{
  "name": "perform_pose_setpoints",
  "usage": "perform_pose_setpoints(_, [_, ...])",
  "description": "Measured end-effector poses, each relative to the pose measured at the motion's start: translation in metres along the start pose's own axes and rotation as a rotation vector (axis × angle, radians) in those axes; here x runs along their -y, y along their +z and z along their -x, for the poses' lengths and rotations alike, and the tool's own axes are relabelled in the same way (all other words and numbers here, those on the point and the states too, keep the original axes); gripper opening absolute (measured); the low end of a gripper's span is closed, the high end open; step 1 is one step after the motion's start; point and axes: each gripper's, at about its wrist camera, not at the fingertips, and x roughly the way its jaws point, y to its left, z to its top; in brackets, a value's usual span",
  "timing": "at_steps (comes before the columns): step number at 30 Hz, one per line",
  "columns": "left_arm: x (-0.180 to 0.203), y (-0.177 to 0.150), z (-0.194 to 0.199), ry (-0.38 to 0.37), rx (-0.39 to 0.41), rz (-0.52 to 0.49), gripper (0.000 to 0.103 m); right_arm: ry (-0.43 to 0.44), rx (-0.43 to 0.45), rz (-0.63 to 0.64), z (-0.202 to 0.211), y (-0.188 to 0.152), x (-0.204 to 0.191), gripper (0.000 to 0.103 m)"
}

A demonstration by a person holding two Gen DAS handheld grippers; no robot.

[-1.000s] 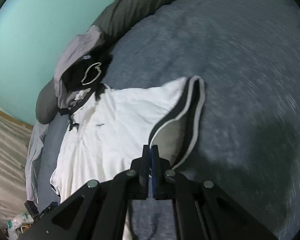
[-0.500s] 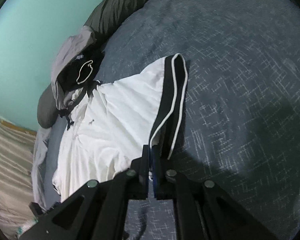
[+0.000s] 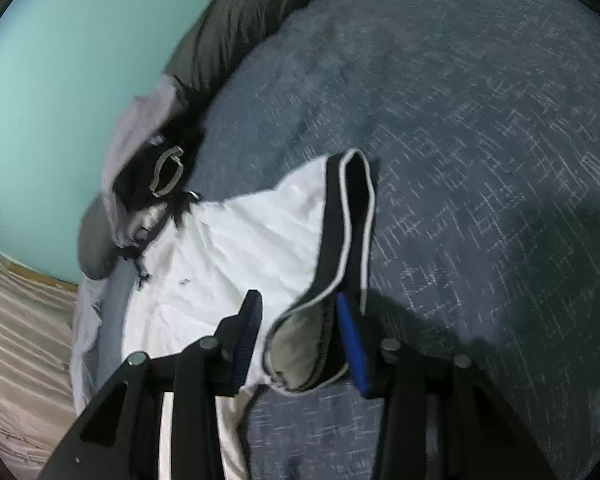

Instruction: Fold clothes

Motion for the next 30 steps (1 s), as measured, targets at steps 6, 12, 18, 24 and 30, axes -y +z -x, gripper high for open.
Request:
perform_pose_setpoints(6, [0.0,0.0,0.0,-0.001,0.001,0.001,0.058,-0.023,0.056,0.046,0.006,-0.006,0.0,0.001])
perform_pose_setpoints(12, [0.001,0.0,0.0,0.002,0.001,0.0,0.058,-0.027,0.14,0.018,0.026,-0.008,0.011,0.001])
perform_pose_setpoints(18, [0.0,0.001,-0.001,0.004,0.0,-0.003,0.058,-0.049,0.054,0.012,0.008,-0.007,0.017,0.001])
perform_pose_setpoints(24, [0.0,0.001,-0.001,0.007,-0.002,-0.012,0.058,-0.066,0.142,0.0,0.023,0.008,0.015,0.024])
perform_pose_setpoints(30, [0.001,0.002,-0.003,0.012,-0.003,-0.021,0.058,-0.107,0.173,0.021,0.019,0.036,0.013,0.055])
